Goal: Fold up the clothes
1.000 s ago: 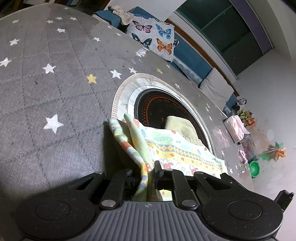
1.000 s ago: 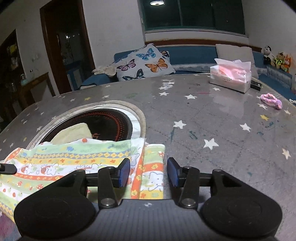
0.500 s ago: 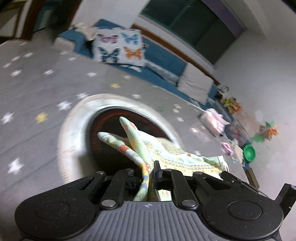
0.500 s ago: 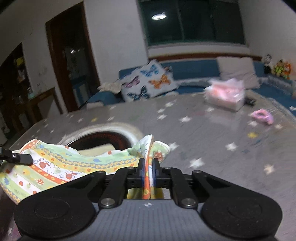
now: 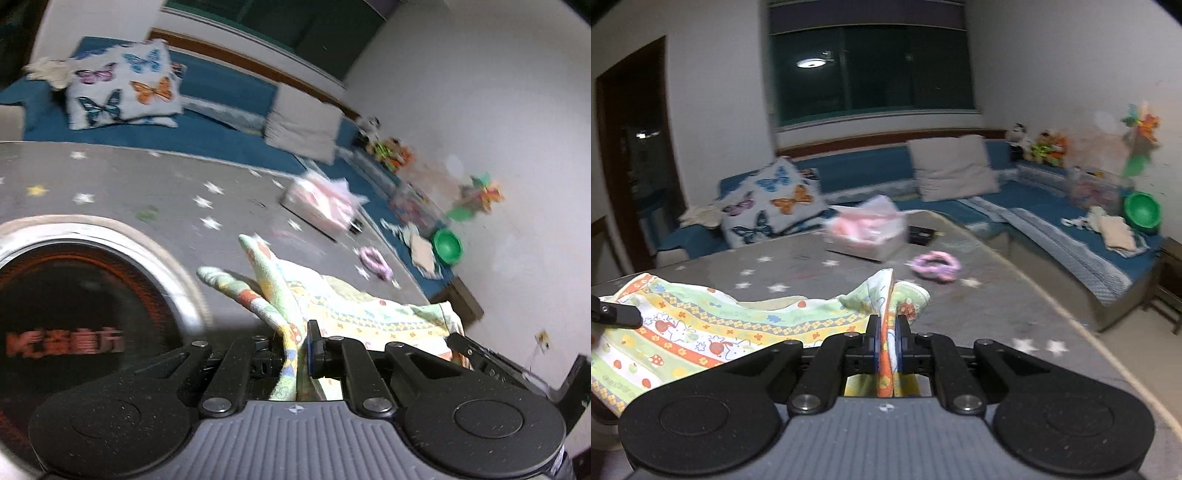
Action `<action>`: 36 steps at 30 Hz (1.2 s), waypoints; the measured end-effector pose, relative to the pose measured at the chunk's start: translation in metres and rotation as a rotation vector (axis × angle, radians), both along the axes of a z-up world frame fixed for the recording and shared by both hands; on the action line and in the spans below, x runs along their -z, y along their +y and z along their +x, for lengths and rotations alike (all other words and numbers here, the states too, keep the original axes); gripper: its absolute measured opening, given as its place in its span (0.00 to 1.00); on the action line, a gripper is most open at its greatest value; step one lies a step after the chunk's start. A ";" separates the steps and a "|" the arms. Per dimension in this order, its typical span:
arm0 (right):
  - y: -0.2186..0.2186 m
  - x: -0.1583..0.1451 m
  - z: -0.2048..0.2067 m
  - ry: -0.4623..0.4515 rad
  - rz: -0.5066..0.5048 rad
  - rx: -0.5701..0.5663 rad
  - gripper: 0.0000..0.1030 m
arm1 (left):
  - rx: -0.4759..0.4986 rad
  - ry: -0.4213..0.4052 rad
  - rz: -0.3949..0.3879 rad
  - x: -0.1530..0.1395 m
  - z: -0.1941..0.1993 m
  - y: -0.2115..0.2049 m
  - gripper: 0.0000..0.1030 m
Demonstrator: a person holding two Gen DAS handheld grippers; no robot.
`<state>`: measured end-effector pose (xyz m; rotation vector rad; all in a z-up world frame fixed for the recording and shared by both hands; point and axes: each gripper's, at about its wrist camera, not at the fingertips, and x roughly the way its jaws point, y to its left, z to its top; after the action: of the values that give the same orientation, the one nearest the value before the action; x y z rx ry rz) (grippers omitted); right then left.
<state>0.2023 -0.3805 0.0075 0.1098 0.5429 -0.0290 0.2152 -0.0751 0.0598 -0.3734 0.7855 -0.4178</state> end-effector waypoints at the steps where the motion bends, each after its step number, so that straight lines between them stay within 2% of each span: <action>1: -0.006 0.007 0.003 0.030 -0.004 0.015 0.09 | 0.013 0.014 0.032 0.007 0.003 -0.008 0.14; 4: -0.021 0.028 0.007 0.101 -0.022 0.056 0.11 | 0.003 0.058 0.138 0.028 0.006 -0.018 0.23; 6: -0.026 0.034 0.004 0.114 -0.019 0.061 0.11 | -0.016 0.071 0.182 0.036 0.006 -0.015 0.40; 12: -0.016 0.028 0.007 0.089 0.048 -0.012 0.12 | -0.015 0.030 0.200 0.029 0.011 -0.020 0.44; 17: 0.013 0.031 0.029 0.107 0.102 -0.111 0.12 | 0.048 -0.003 0.212 0.025 0.024 -0.044 0.40; 20: 0.026 0.035 0.045 0.116 0.111 -0.137 0.12 | 0.085 -0.014 0.205 0.027 0.035 -0.057 0.20; 25: 0.038 0.043 0.063 0.131 0.114 -0.151 0.12 | 0.140 -0.035 0.207 0.034 0.052 -0.080 0.17; 28: 0.042 0.050 0.068 0.146 0.104 -0.145 0.12 | 0.154 -0.026 0.250 0.047 0.062 -0.091 0.17; 31: 0.044 0.049 0.067 0.146 0.088 -0.146 0.12 | 0.143 -0.013 0.262 0.060 0.070 -0.092 0.17; 36: 0.043 0.041 0.055 0.137 0.090 -0.150 0.13 | 0.129 -0.021 0.265 0.054 0.064 -0.088 0.20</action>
<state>0.2578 -0.3372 -0.0337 0.1557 0.6885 0.1350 0.2789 -0.1633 0.0056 -0.0715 0.8356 -0.4312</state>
